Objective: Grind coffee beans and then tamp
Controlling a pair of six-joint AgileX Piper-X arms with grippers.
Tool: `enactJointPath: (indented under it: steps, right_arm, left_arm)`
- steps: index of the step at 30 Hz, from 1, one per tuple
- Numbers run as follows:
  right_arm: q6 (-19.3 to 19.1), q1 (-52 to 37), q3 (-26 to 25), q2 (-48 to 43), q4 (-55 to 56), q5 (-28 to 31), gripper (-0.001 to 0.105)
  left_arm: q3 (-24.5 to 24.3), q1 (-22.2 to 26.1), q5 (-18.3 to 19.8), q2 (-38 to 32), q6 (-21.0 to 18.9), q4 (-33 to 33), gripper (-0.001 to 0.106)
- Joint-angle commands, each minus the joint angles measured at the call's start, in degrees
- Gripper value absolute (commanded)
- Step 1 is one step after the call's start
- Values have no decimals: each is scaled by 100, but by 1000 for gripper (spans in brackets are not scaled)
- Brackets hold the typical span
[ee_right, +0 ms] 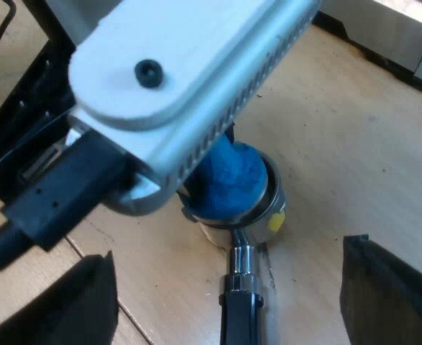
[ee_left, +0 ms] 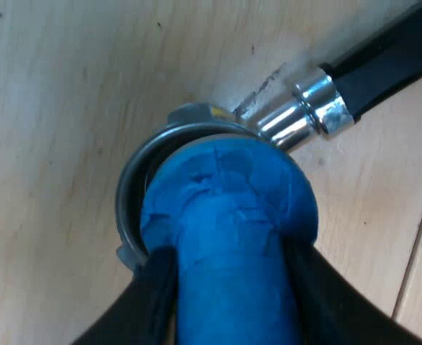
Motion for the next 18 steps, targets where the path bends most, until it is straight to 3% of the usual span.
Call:
enactJointPath:
  steps: [1, 9, 18]
  right_arm:
    - [-10, -4, -11, -32, 5, -53, 66]
    - [27, -4, -11, -32, 5, -53, 66]
    - [27, -4, -11, -32, 5, -53, 66]
  left_arm:
    - [-51, -17, -107, 54, 11, -72, 1]
    - [-51, -17, -332, 253, 11, 7, 1]
    - [-25, -17, -332, 325, 11, 40, 1]
